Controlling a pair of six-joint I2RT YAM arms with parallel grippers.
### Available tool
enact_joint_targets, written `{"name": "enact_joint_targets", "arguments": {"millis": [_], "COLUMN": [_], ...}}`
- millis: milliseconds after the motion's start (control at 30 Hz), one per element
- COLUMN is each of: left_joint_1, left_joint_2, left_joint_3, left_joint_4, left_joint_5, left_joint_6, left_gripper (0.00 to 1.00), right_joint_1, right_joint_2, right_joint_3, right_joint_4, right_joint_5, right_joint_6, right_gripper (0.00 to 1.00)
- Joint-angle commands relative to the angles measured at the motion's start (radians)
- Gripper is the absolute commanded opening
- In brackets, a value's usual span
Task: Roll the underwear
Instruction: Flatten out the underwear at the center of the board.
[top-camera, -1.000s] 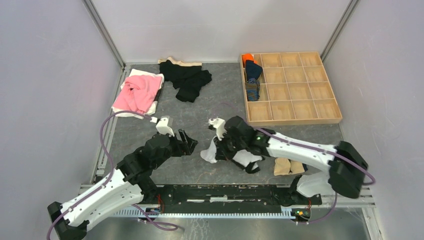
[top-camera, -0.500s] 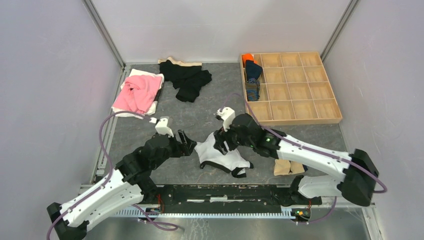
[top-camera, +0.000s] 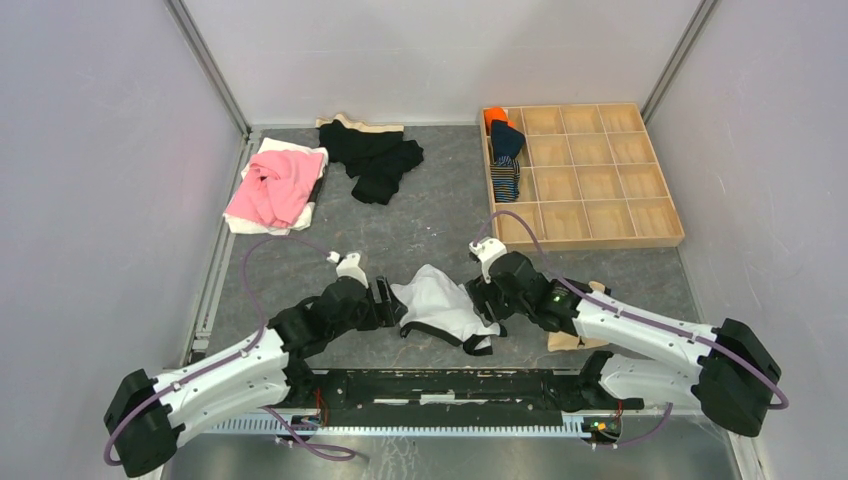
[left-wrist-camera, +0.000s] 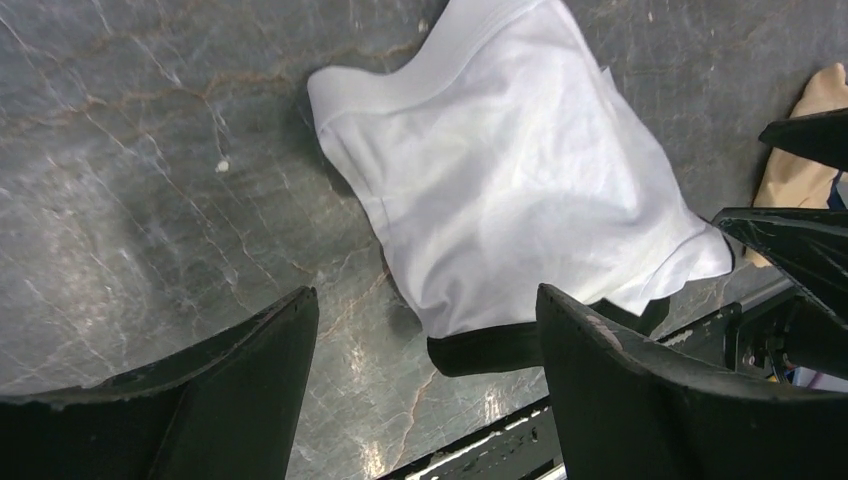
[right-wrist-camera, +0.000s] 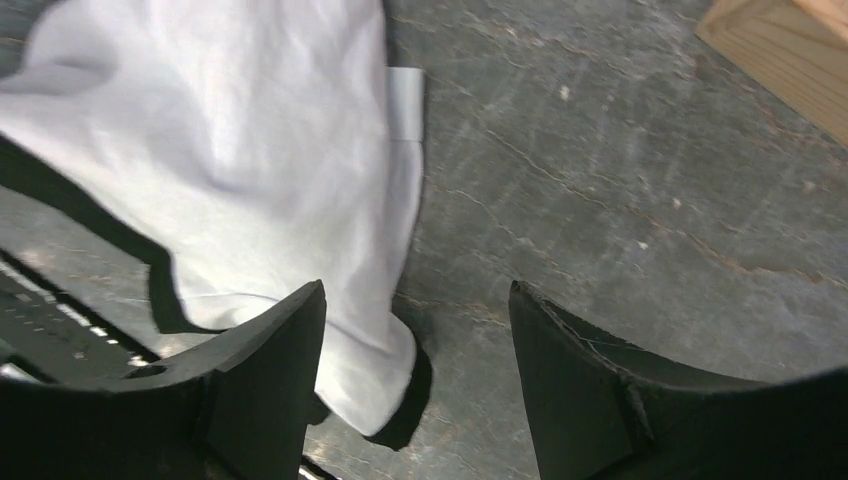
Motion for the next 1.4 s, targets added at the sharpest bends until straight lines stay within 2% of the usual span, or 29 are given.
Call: {"name": "enact_joint_targets", "arguments": {"millis": [0, 100, 200, 333, 467, 600, 833, 900, 1000, 1133, 1200, 1267, 1367], "left_joint_1": [-0.017, -0.018, -0.018, -0.018, -0.017, -0.018, -0.018, -0.017, -0.018, -0.017, -0.018, -0.017, -0.018], "left_joint_2": [-0.023, -0.087, -0.177, -0.279, -0.321, -0.356, -0.423, -0.44, -0.458, -0.472, -0.482, -0.495, -0.518], "left_joint_3": [-0.052, -0.07, -0.06, -0.011, 0.072, 0.136, 0.163, 0.16, 0.158, 0.159, 0.162, 0.162, 0.16], "left_joint_4": [0.097, 0.052, -0.039, -0.172, -0.28, -0.358, -0.442, -0.451, -0.462, -0.48, -0.493, -0.502, -0.517], "left_joint_5": [0.036, -0.012, -0.109, -0.237, -0.311, -0.357, -0.41, -0.418, -0.426, -0.436, -0.447, -0.457, -0.475], "left_joint_6": [-0.12, -0.163, -0.229, -0.274, -0.278, -0.273, -0.298, -0.304, -0.305, -0.304, -0.305, -0.307, -0.316], "left_gripper": [0.84, 0.84, 0.84, 0.85, 0.86, 0.86, 0.86, 0.86, 0.86, 0.86, 0.86, 0.86, 0.87], "right_joint_1": [0.001, 0.013, 0.066, 0.277, 0.42, 0.459, 0.46, 0.461, 0.461, 0.459, 0.461, 0.461, 0.459], "right_joint_2": [-0.045, -0.073, -0.061, 0.065, 0.221, 0.35, 0.506, 0.538, 0.57, 0.585, 0.572, 0.538, 0.477], "right_joint_3": [-0.021, -0.045, -0.013, 0.109, 0.174, 0.216, 0.275, 0.29, 0.293, 0.292, 0.284, 0.267, 0.261], "right_joint_4": [0.145, 0.245, 0.288, 0.266, 0.296, 0.348, 0.404, 0.406, 0.43, 0.454, 0.461, 0.478, 0.487], "right_joint_5": [-0.143, -0.314, -0.323, -0.108, 0.054, 0.094, 0.147, 0.152, 0.17, 0.2, 0.204, 0.197, 0.175], "right_joint_6": [-0.025, -0.124, -0.223, -0.421, -0.617, -0.759, -0.855, -0.867, -0.871, -0.861, -0.842, -0.815, -0.773], "right_gripper": [0.72, 0.72, 0.73, 0.76, 0.78, 0.78, 0.75, 0.7, 0.56, 0.3, 0.13, 0.01, 0.0]}}
